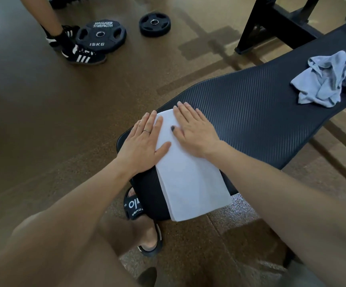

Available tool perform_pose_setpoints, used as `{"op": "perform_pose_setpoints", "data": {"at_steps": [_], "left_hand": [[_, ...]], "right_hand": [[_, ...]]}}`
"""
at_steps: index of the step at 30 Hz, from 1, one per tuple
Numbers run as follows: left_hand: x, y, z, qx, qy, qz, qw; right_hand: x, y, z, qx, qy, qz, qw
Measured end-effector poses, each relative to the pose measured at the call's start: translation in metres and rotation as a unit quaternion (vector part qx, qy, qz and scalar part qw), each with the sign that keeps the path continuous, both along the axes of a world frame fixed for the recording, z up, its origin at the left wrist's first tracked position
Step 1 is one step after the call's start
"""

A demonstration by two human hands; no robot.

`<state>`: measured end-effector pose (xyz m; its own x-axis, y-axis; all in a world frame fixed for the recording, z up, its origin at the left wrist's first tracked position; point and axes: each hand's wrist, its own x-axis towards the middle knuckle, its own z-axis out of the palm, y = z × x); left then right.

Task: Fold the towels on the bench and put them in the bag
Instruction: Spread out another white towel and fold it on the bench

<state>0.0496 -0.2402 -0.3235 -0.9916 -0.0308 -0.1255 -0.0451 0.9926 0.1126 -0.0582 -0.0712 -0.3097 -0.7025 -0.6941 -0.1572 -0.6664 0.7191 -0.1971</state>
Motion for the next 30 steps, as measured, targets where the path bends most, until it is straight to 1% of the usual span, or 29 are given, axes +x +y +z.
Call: {"op": "perform_pose_setpoints", "data": {"at_steps": [4, 6, 8, 10, 12, 14, 15, 18, 20, 23, 25, 27, 30], "left_hand": [[-0.001, 0.003, 0.007, -0.019, -0.02, 0.003, 1.0], [0.0, 0.005, 0.009, -0.049, -0.02, 0.01, 0.999], [0.005, 0.01, 0.019, -0.098, 0.01, 0.005, 0.995], [0.019, 0.022, 0.039, -0.14, 0.072, -0.041, 0.987], [0.041, 0.04, 0.059, -0.117, 0.107, -0.133, 0.978], [0.071, 0.057, 0.067, -0.077, 0.076, -0.211, 0.972], [0.088, 0.064, 0.065, -0.077, 0.052, -0.24, 0.966], [0.124, 0.078, 0.047, -0.147, 0.022, -0.283, 0.948], [0.128, 0.08, 0.037, -0.183, 0.033, -0.283, 0.941], [0.128, 0.078, 0.031, -0.201, 0.044, -0.289, 0.935], [0.132, 0.076, 0.026, -0.192, 0.056, -0.292, 0.935], [0.138, 0.075, 0.025, -0.174, 0.096, -0.278, 0.94], [0.141, 0.077, 0.029, -0.169, 0.143, -0.28, 0.934]], "right_hand": [[-0.003, 0.009, 0.005, -0.001, -0.004, -0.003, 1.0], [0.009, 0.024, 0.014, -0.034, 0.017, 0.002, 0.999], [0.03, 0.054, 0.023, -0.076, 0.028, 0.042, 0.996], [0.056, 0.09, 0.033, -0.092, 0.019, 0.099, 0.991], [0.08, 0.124, 0.037, -0.06, -0.004, 0.153, 0.986], [0.1, 0.144, 0.036, -0.01, -0.008, 0.21, 0.978], [0.106, 0.149, 0.031, 0.01, -0.002, 0.235, 0.972], [0.11, 0.148, 0.008, 0.035, 0.053, 0.281, 0.958], [0.109, 0.147, -0.003, 0.036, 0.08, 0.274, 0.958], [0.111, 0.15, -0.008, 0.006, 0.096, 0.251, 0.963], [0.112, 0.152, -0.007, -0.006, 0.11, 0.237, 0.965], [0.115, 0.154, -0.007, -0.019, 0.123, 0.221, 0.967], [0.118, 0.158, -0.01, -0.038, 0.133, 0.216, 0.967]]}}
